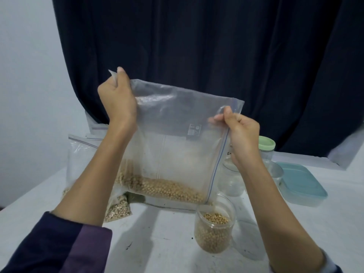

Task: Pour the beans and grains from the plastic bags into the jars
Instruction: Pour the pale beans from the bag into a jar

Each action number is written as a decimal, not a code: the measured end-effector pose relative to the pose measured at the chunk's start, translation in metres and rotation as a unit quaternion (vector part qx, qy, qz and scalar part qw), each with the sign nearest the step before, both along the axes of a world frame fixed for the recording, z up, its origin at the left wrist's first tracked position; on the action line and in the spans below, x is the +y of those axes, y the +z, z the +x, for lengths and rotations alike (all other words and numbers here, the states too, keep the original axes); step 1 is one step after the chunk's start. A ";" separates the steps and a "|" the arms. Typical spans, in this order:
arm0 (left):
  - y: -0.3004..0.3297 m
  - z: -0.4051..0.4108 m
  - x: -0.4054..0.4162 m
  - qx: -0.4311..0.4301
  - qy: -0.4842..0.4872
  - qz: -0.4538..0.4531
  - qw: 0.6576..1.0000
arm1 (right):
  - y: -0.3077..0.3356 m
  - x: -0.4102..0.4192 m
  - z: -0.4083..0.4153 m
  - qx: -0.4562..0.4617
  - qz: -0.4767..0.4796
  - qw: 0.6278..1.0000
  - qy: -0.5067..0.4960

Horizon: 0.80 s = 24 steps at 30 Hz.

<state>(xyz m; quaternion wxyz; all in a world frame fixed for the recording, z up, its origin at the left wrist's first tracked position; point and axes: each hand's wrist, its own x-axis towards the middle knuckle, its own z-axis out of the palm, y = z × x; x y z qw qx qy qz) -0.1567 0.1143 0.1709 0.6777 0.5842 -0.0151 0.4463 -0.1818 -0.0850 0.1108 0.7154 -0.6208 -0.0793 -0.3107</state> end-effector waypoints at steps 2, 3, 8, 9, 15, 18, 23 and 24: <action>0.000 0.000 -0.001 -0.002 0.000 0.004 1.000 | 0.000 -0.001 0.001 -0.008 0.008 1.000 -0.014; 0.000 0.000 -0.002 -0.003 0.000 0.006 1.000 | 0.000 -0.001 0.001 -0.008 0.008 1.000 -0.012; -0.002 0.002 -0.003 -0.002 -0.004 0.005 1.000 | 0.000 -0.006 0.000 0.002 -0.005 1.000 -0.011; -0.002 0.002 -0.003 -0.001 -0.005 0.004 1.000 | -0.001 -0.008 0.000 0.007 -0.010 1.000 0.000; -0.002 0.001 -0.009 -0.003 -0.009 0.016 1.000 | -0.001 -0.013 -0.003 0.008 -0.014 1.000 0.001; -0.002 -0.001 -0.012 0.004 -0.004 0.021 1.000 | -0.002 -0.014 -0.006 0.002 -0.007 1.000 -0.017; -0.002 -0.001 -0.015 0.001 -0.011 0.017 1.000 | -0.004 -0.015 -0.010 0.005 0.000 1.000 -0.016; -0.002 -0.001 -0.015 0.000 -0.012 0.018 1.000 | -0.005 -0.016 -0.011 0.006 -0.001 1.000 -0.014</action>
